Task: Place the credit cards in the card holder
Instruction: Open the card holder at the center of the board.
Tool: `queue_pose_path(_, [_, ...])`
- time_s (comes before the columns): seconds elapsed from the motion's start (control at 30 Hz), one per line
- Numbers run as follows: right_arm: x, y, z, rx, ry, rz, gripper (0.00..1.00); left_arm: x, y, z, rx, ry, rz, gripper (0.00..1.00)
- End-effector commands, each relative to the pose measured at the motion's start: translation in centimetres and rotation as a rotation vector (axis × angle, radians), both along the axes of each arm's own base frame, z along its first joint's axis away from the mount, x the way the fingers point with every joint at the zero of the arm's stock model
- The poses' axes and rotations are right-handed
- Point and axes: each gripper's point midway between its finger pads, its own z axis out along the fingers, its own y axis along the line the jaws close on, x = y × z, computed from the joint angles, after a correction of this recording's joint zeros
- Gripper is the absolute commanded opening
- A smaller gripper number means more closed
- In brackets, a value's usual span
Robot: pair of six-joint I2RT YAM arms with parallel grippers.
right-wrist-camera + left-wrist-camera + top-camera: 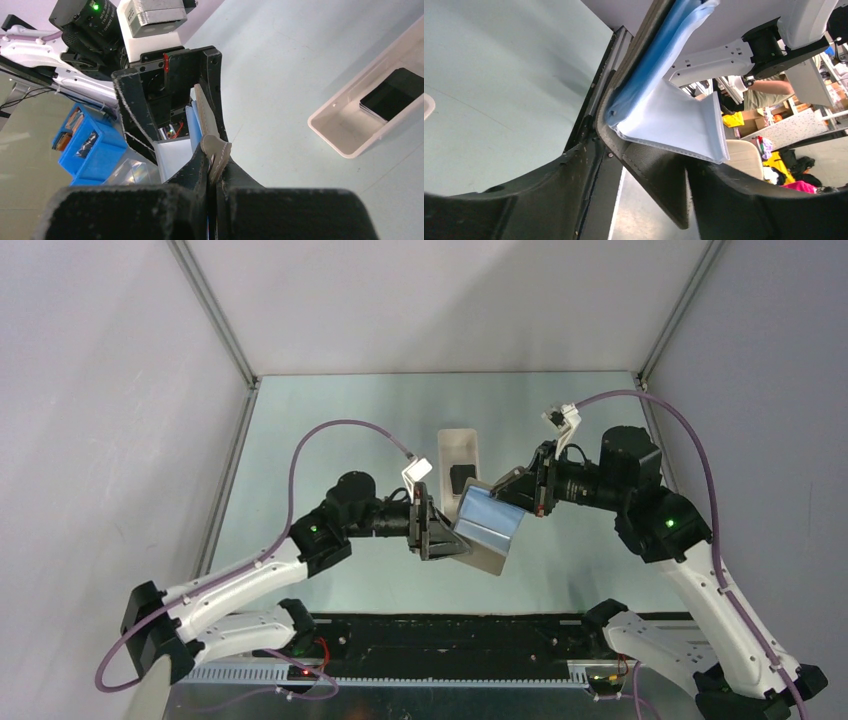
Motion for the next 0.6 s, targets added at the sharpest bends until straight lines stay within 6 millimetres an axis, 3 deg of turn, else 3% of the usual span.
queue_pose_path(0.0, [-0.8, 0.4, 3.0, 0.073, -0.057, 0.051, 0.00, 0.1, 0.2, 3.0, -0.097, -0.075, 0.020, 0.81])
queue_pose_path(0.1, [-0.8, 0.3, 2.8, 0.068, -0.056, 0.052, 0.00, -0.2, 0.8, 4.7, -0.148, -0.124, 0.029, 0.97])
queue_pose_path(0.13, [-1.0, 0.3, 2.8, 0.070, -0.056, 0.062, 0.00, 0.0, 1.0, 5.0, -0.160, -0.136, 0.049, 0.98])
queue_pose_path(0.3, [-1.3, 0.4, 2.8, 0.072, -0.057, 0.081, 0.00, 1.0, 2.6, 6.9, -0.225, -0.201, 0.169, 1.00])
queue_pose_path(0.57, [-2.0, 0.5, 2.8, 0.076, -0.065, 0.125, 0.00, 2.7, 2.4, 6.1, -0.207, -0.180, 0.211, 1.00])
